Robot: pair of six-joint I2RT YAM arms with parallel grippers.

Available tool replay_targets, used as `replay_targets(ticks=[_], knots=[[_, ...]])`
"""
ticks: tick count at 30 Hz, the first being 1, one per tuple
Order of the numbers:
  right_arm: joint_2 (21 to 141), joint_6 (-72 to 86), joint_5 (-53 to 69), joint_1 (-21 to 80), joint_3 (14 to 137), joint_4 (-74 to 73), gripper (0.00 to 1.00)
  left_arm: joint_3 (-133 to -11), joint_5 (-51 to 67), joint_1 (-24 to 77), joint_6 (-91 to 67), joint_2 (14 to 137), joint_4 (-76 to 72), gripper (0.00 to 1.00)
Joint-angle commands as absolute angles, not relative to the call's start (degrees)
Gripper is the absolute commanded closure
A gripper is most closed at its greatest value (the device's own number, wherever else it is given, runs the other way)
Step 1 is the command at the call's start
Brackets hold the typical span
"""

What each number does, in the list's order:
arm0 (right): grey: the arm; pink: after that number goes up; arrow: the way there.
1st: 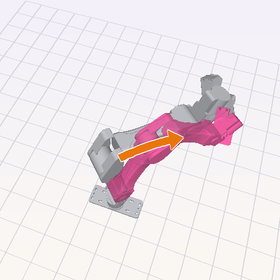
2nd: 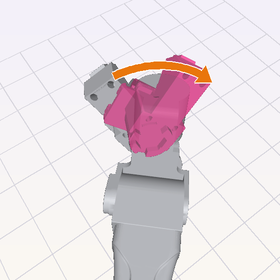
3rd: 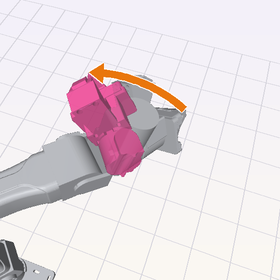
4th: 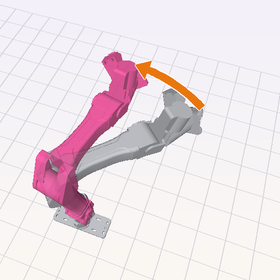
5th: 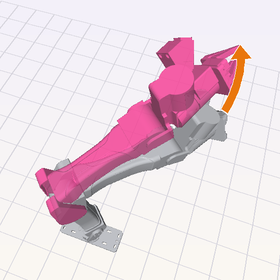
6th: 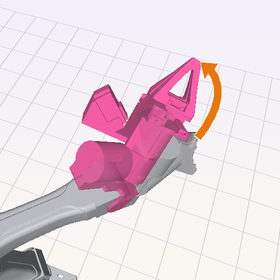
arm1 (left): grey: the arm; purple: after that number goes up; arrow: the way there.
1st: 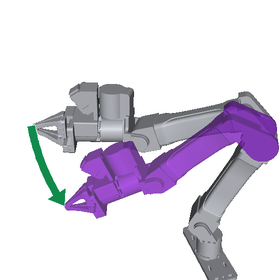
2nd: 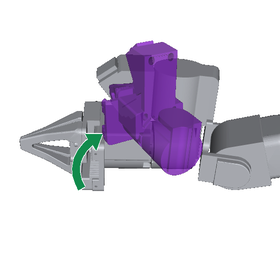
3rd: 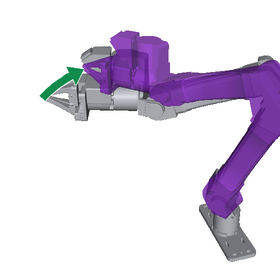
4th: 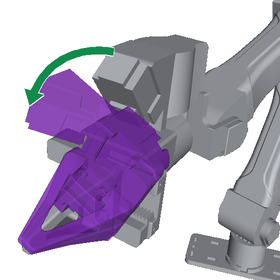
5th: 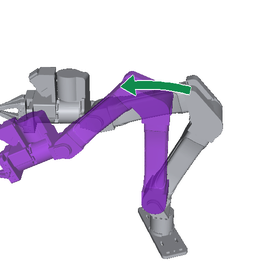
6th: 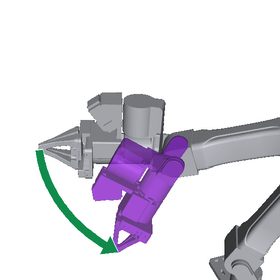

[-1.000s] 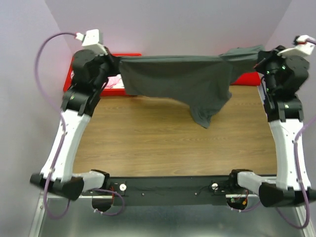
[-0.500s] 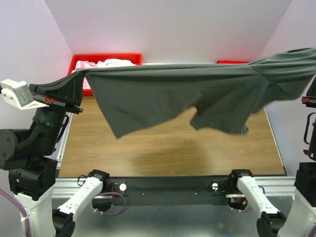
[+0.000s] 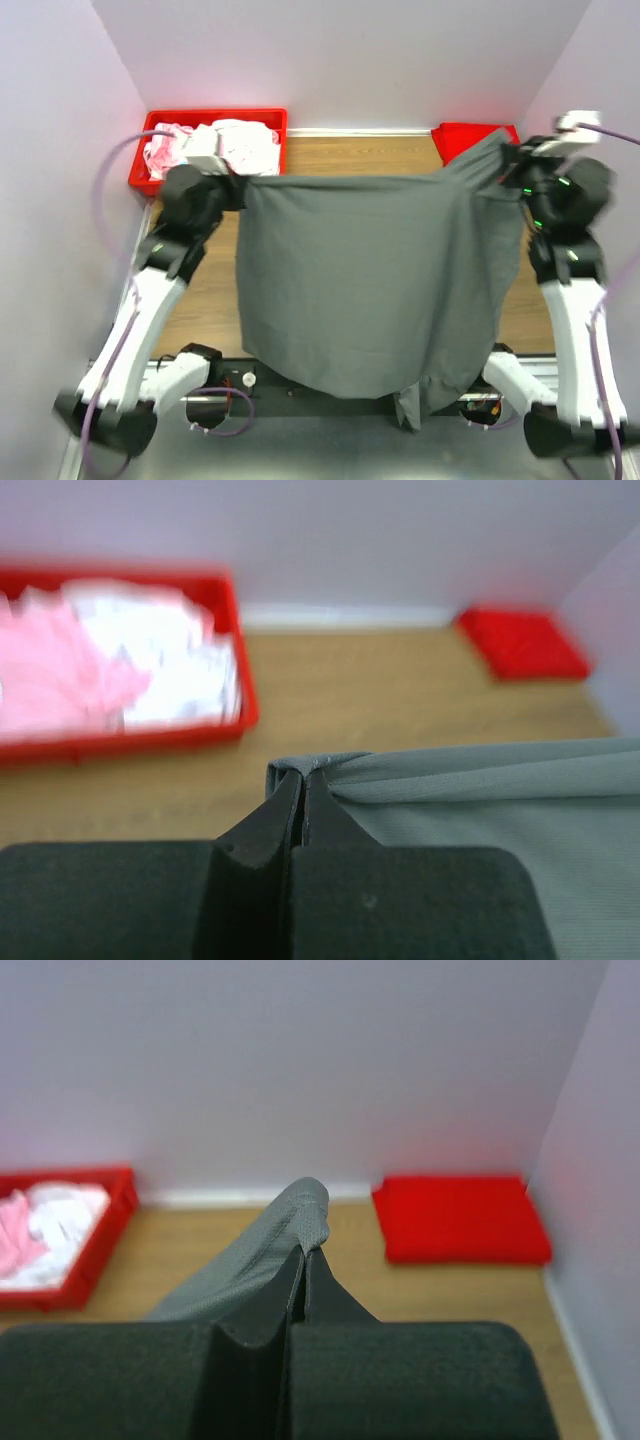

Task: Fold and stack the t-shirts
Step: Flatten the tshirt out

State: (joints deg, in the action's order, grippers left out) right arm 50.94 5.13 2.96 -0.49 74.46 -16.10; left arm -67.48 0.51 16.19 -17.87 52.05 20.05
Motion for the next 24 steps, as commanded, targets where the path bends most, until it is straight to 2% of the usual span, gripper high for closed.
replay_targets(ticks=[1,5,7,12,19,24], knots=[[59.5,10.0,2.8,-0.9,61.7,-14.3,0.99,-56.9,-4.4,15.8,-19.1,63.1,12.8,1.0],[69.3,11.5,1.1,-1.0,52.0,-3.3,0.99,-55.2,-5.7,15.1,-20.3,78.5,8.2,1.0],[73.5,11.0,0.5,-0.9,49.2,-0.4,0.99,-58.6,-4.4,14.0,-20.6,87.9,8.3,1.0],[86.4,8.9,-1.4,-0.9,48.9,10.4,0.99,-68.2,-2.2,12.8,-20.7,101.7,9.1,1.0],[96.8,8.3,1.4,-0.9,53.6,12.5,0.99,-74.3,-2.4,12.7,-18.8,108.7,10.5,1.0],[96.9,7.6,0.3,-0.9,55.8,12.5,0.99,-75.7,-2.1,12.1,-19.0,108.8,10.2,1.0]])
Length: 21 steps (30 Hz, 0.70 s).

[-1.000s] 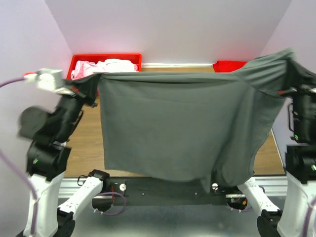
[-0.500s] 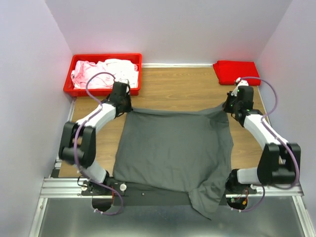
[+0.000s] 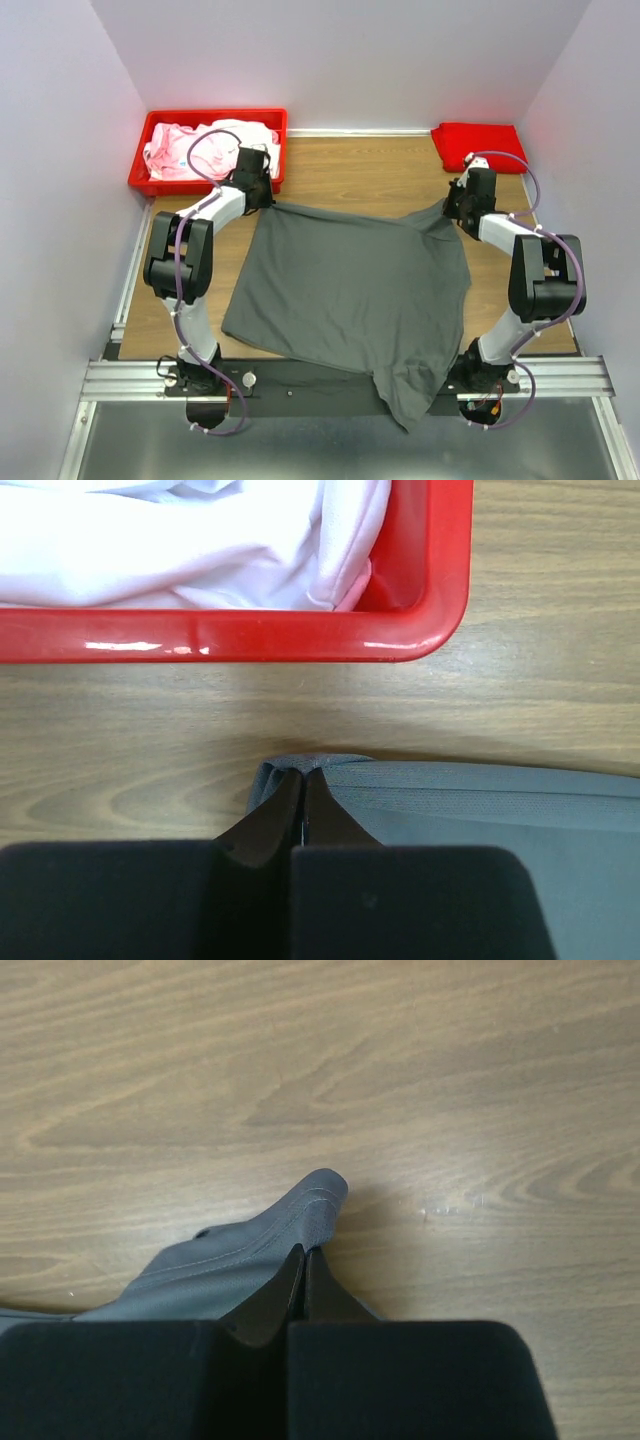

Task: Fold and stack the t-shirts
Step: Flatten the tshirt out, then fold the tshirt

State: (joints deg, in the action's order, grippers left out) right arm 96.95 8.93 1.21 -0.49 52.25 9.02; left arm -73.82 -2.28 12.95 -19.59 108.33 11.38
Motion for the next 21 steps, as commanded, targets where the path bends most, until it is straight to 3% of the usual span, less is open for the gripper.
replay_targets(ticks=[1,12,21], knots=[[97.0,7.4,0.3,-0.9,56.5,12.5,0.99,-76.1,-2.1,12.0,-19.0,109.0,10.2,1.0],[99.8,9.9,-0.3,-0.9,59.9,12.0,0.99,-79.1,-3.0,11.0,-18.4,111.4,10.9,1.0],[93.3,12.0,-2.6,-0.7,57.7,4.1,0.99,-77.7,-1.1,10.7,-18.1,107.5,12.9,1.0]])
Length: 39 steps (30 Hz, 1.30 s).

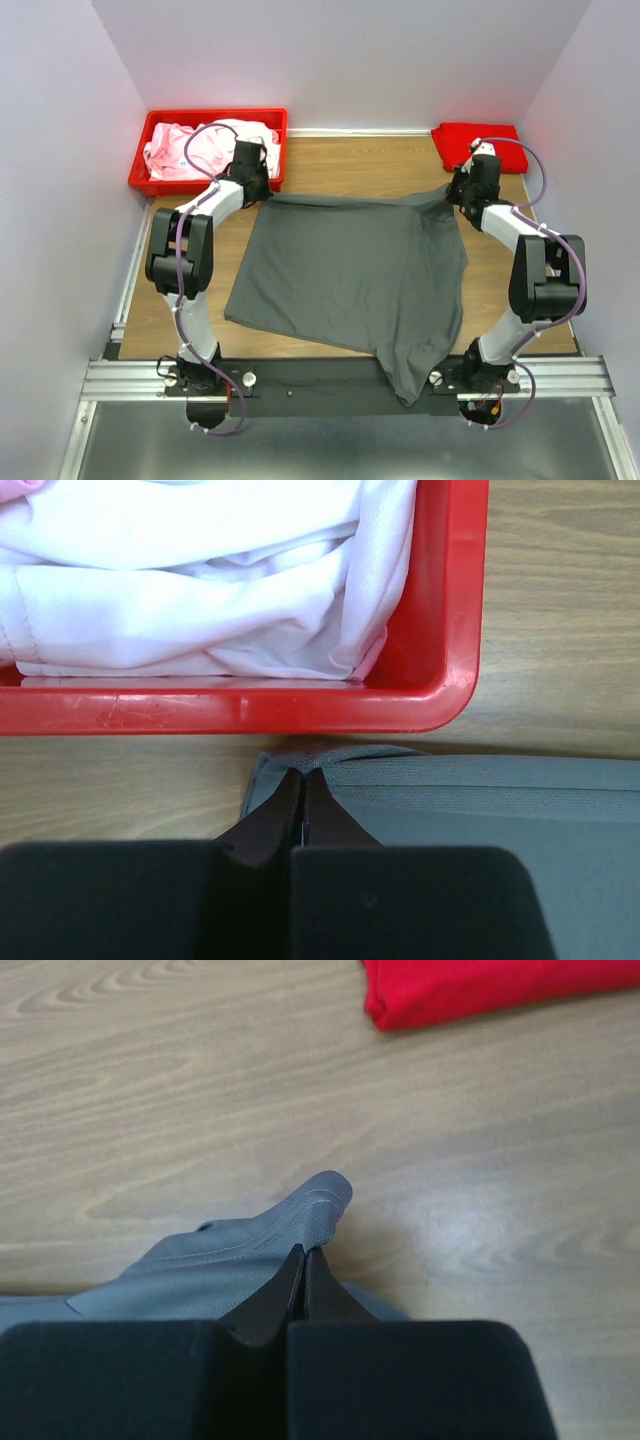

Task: Fold and stack the t-shirts
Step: Fold the tshirt

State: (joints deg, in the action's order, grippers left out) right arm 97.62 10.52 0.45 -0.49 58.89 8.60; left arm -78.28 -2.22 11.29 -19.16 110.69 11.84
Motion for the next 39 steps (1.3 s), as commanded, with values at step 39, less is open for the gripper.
replay_targets(ticks=[39], knots=[[69.8,23.6,-11.0,4.9,49.3,-32.0,0.99,-64.2,0.5,11.2,-15.7,96.2,15.4,1.0]])
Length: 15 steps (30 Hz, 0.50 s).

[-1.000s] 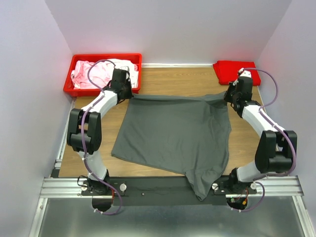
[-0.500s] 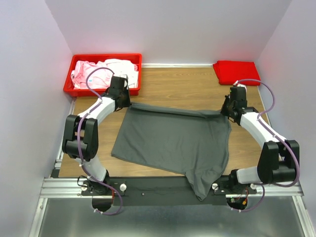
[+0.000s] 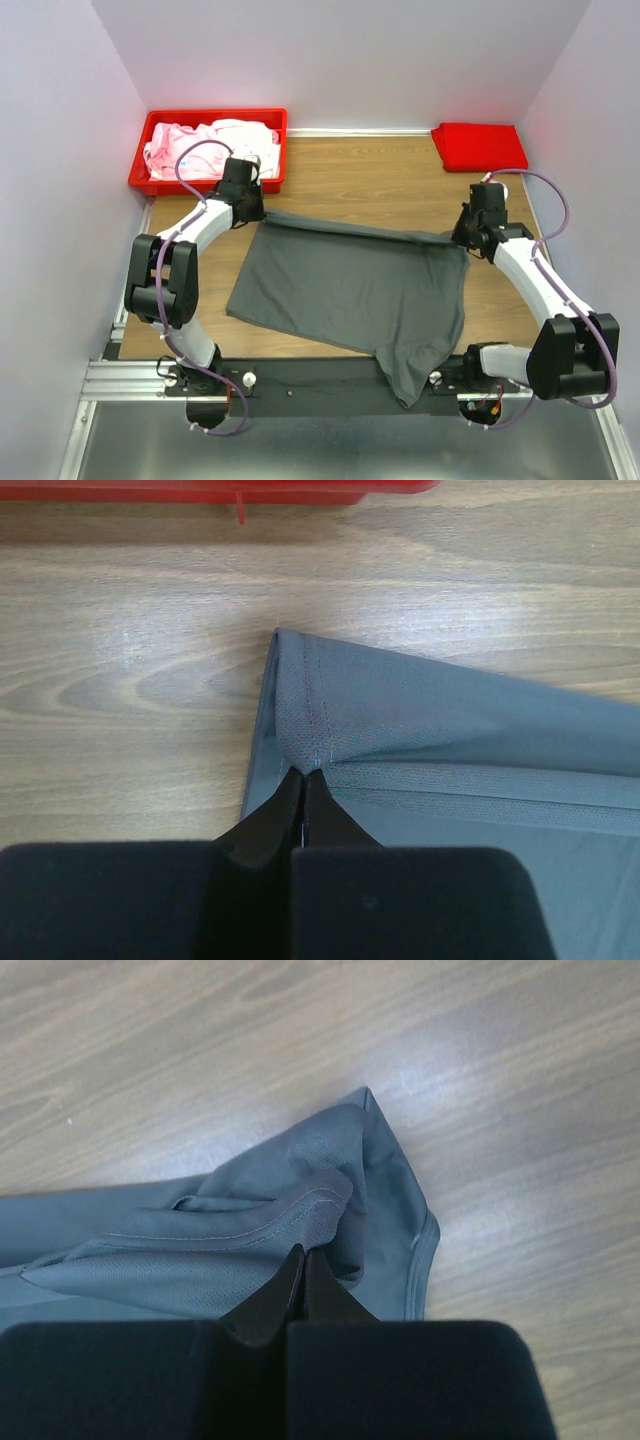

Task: Fold and stack the t-shirts
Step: Fold the tshirt

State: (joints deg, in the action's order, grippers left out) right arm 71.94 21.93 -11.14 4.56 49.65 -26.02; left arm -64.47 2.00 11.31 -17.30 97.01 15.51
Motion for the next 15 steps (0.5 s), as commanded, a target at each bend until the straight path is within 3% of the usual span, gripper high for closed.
replay_targets(ticks=[1,15], knots=[[69.4,23.7,-10.8,4.8,49.0,-32.7,0.99,-64.1,0.5,11.3,-15.7,96.5,15.4,1.0],[69.3,33.7,-4.9,4.9,41.4,-37.4,0.99,-63.6,0.5,12.5,-15.9,102.6,18.0,1.0]])
